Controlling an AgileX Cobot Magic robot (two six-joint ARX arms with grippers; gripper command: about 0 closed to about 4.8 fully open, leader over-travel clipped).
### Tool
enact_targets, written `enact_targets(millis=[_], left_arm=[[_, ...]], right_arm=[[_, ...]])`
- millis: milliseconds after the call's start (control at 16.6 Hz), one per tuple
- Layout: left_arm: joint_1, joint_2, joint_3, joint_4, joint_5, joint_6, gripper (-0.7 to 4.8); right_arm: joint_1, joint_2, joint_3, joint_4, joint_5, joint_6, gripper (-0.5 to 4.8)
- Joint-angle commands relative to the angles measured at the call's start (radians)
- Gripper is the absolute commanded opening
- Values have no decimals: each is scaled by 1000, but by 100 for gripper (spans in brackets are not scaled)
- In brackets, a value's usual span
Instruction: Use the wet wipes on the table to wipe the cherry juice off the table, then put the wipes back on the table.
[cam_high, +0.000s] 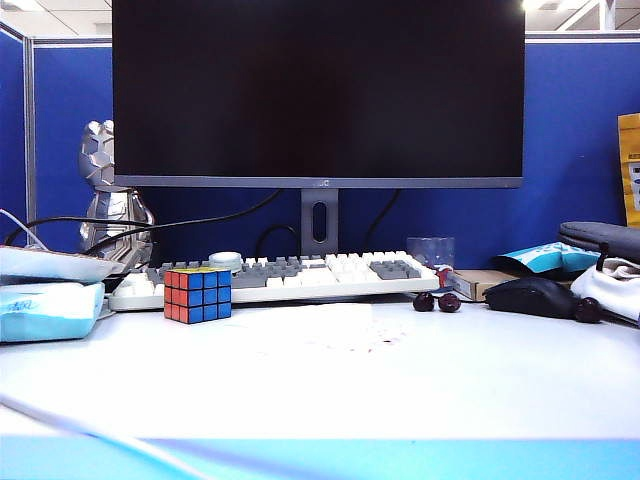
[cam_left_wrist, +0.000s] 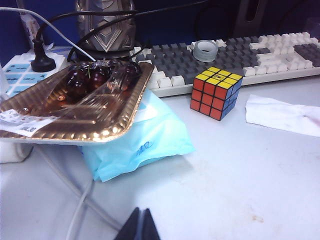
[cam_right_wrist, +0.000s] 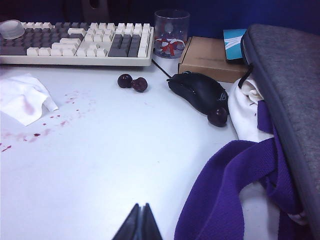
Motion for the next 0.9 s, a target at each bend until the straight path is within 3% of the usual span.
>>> enact_targets(millis=[60,724,905], left_arm=[[2,-3,-1,-11,4,-3,-2],[2,-3,-1,-11,4,-3,-2],[2,-3,-1,-11,4,-3,-2]], right_arm=[[0,0,-2,6,-1,1,-4],[0,32,-2,2,3,73,-5],[0,33,-2,3,-3,249,3]])
